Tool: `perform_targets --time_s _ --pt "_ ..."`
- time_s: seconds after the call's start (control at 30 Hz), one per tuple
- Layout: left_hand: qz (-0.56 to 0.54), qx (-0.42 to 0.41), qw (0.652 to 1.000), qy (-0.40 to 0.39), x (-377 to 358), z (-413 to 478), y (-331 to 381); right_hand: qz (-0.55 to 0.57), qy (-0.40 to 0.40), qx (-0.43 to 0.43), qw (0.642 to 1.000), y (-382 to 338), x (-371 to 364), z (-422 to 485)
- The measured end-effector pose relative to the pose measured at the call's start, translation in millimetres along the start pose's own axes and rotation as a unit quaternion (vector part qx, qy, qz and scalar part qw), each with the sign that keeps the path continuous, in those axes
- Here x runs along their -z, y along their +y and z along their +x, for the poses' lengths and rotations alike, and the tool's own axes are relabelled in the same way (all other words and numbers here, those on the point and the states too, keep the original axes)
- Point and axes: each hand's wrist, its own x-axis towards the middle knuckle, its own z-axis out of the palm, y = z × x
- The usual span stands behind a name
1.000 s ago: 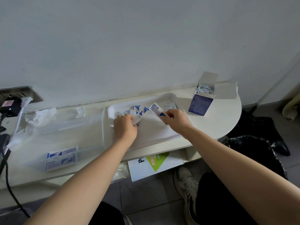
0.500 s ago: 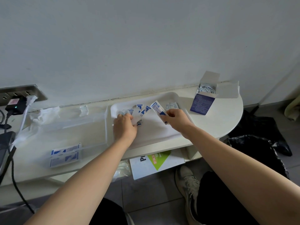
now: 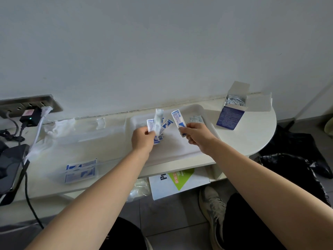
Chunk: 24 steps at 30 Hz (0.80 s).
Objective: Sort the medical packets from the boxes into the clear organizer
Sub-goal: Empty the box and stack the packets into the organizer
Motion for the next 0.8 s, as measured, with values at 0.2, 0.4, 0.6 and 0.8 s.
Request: perform_targets --time_s 0.2,0.4,0.6,0.8 --pt "-0.164 0.070 0.982 -0.060 -11 -15 10 0.042 -0.002 -0.010 0.999 -2 -3 -5" --pt "-0.104 0.065 0.989 -0.086 -37 -20 16 0.066 0.041 -0.010 0.997 0 20 -8" --pt "-0.072 0.068 0.992 -0.083 -75 -22 26 0.134 0.076 0.011 0.988 5 48 -9" --pt "-0.104 0.074 0.985 -0.118 -96 -22 33 0.071 0.094 -0.023 0.993 3 52 1"
